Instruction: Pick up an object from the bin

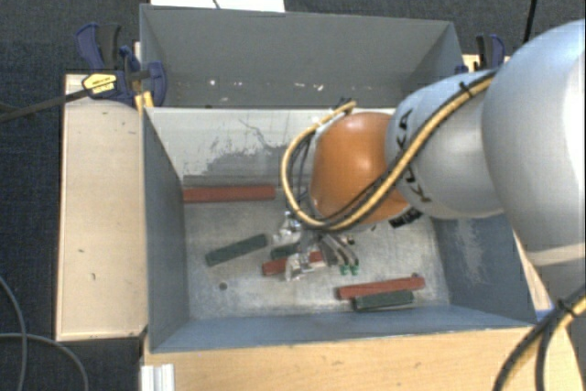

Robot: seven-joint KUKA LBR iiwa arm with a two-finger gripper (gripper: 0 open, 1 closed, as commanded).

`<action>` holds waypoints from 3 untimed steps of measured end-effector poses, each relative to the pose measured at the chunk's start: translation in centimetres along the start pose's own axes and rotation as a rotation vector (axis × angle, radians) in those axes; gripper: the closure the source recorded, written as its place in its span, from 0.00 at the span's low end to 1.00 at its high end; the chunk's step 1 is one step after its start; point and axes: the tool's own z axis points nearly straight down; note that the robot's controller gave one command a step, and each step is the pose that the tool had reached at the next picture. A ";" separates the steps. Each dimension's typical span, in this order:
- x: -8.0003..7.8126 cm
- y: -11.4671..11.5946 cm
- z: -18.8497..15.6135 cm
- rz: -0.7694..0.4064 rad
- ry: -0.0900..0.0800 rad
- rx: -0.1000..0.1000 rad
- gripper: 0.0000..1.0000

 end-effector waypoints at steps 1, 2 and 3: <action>0.0 0.0 0.0 0.001 0.000 0.000 1.00; -2.7 0.2 -14.4 -0.050 0.008 0.002 1.00; -2.6 0.2 -14.3 -0.049 0.009 0.002 1.00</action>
Offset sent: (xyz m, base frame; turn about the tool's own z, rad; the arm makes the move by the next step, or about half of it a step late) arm 0.0234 0.0050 0.1429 -0.0532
